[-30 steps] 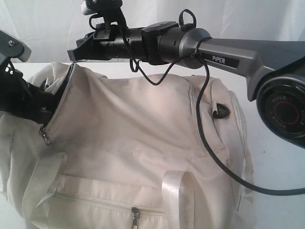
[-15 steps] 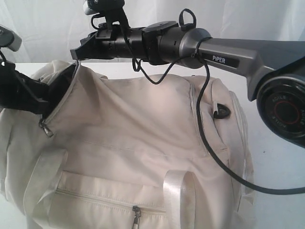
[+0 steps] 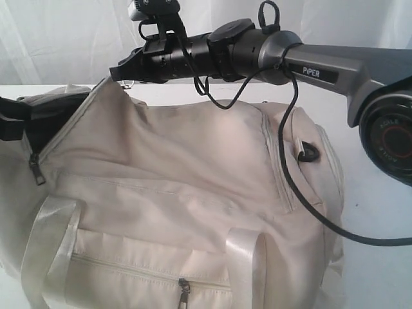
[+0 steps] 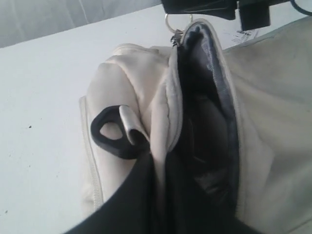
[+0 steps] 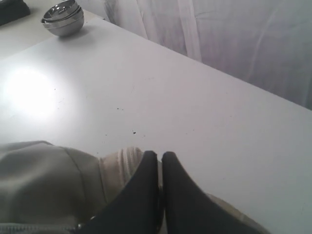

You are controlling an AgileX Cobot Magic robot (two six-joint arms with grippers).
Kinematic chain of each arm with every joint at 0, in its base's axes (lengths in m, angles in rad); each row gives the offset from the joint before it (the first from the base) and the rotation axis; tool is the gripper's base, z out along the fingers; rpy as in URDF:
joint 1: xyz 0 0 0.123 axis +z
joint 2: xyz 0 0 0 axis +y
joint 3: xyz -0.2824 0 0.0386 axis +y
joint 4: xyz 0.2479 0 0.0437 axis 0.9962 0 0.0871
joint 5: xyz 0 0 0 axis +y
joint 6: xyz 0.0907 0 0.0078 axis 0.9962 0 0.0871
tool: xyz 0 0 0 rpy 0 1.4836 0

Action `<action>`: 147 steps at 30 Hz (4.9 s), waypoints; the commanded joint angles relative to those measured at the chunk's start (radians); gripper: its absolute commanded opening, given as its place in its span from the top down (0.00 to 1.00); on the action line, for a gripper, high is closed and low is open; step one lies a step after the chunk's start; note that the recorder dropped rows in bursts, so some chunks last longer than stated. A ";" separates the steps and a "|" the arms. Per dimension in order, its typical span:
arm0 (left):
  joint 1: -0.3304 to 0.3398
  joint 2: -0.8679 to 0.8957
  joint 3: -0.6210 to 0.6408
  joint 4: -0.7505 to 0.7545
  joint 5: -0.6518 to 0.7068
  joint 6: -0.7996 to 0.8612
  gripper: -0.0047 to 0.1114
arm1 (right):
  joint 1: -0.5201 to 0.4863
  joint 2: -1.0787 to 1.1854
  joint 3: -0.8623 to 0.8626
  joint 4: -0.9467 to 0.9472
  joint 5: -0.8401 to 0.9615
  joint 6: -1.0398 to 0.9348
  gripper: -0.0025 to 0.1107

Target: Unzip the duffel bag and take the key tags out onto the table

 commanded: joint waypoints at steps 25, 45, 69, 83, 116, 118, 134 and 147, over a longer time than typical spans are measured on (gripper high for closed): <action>0.025 -0.112 0.169 -0.020 -0.147 -0.117 0.96 | -0.132 -0.080 0.001 -0.541 0.292 0.358 0.98; 0.025 -0.112 0.169 -0.020 -0.183 -0.154 0.96 | -0.411 -0.131 0.001 -0.623 0.532 0.385 0.98; 0.025 -0.112 0.169 -0.020 -0.191 -0.185 0.96 | -0.550 -0.260 0.161 -0.628 0.758 0.385 0.98; 0.025 -0.112 0.165 -0.013 -0.254 -0.184 0.96 | -0.550 -0.320 0.188 -0.631 0.758 0.388 0.98; -0.035 -0.205 0.092 -0.379 0.211 0.519 0.15 | -0.550 -0.320 0.188 -0.520 0.758 0.388 0.98; -0.066 -0.205 0.092 -0.539 0.224 0.713 0.15 | -0.550 -0.320 0.188 -0.508 0.758 0.388 0.98; -0.235 0.061 0.055 -0.963 0.312 1.216 0.15 | -0.550 -0.320 0.188 -0.495 0.758 0.388 0.98; -0.414 0.451 -0.292 -0.963 0.263 1.263 0.15 | -0.550 -0.320 0.188 -0.495 0.758 0.388 0.98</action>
